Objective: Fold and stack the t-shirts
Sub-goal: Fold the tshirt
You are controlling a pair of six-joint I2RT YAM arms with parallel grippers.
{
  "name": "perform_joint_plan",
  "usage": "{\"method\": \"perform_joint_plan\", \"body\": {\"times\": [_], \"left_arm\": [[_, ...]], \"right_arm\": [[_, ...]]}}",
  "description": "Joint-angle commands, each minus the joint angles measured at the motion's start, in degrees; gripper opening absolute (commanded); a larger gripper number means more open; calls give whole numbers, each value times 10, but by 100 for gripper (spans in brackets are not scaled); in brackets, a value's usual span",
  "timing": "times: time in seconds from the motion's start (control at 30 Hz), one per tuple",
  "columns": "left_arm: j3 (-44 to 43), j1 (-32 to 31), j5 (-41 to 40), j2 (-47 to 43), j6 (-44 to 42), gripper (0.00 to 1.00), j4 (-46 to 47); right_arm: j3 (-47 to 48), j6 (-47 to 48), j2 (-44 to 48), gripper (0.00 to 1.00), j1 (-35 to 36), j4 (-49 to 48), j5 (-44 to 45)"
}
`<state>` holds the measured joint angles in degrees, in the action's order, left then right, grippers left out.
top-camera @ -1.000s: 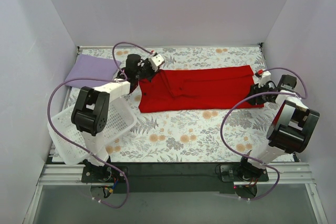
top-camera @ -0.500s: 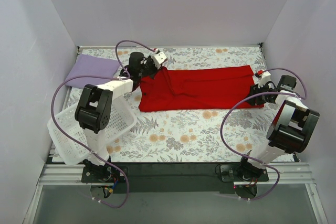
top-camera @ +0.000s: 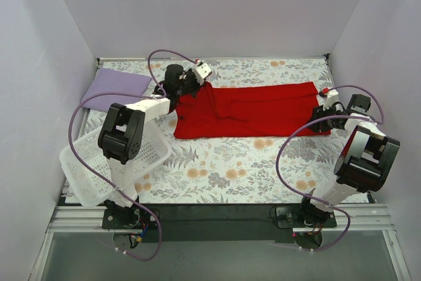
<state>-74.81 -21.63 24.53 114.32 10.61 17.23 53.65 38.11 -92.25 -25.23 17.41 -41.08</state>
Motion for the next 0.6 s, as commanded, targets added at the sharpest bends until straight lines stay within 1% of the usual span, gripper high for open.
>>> {"method": "perform_joint_plan", "body": {"times": [0.0, 0.2, 0.33, 0.37, 0.43, 0.47, 0.57], "left_arm": [[-25, -2, -12, 4, 7, 0, 21], [-28, -3, -8, 12, 13, 0, 26], [-24, -3, -21, 15, 20, 0, 30], [-23, -4, -30, 15, 27, 5, 32], [-25, -4, -56, 9, 48, 20, 40], [-32, -3, -95, 6, 74, 35, 40], [-75, -3, -156, -19, 116, 47, -6]], "right_arm": [[-2, 7, 18, 52, 7, -5, -7], [0, 8, 23, 53, 18, -4, 0], [2, 18, 27, 53, 31, 4, 8], [4, 24, 27, 54, 36, 14, 10], [15, 50, 29, 54, 55, 32, 8], [20, 60, 32, 54, 63, 53, 6], [48, 116, 31, 55, 105, 101, -17]]}}
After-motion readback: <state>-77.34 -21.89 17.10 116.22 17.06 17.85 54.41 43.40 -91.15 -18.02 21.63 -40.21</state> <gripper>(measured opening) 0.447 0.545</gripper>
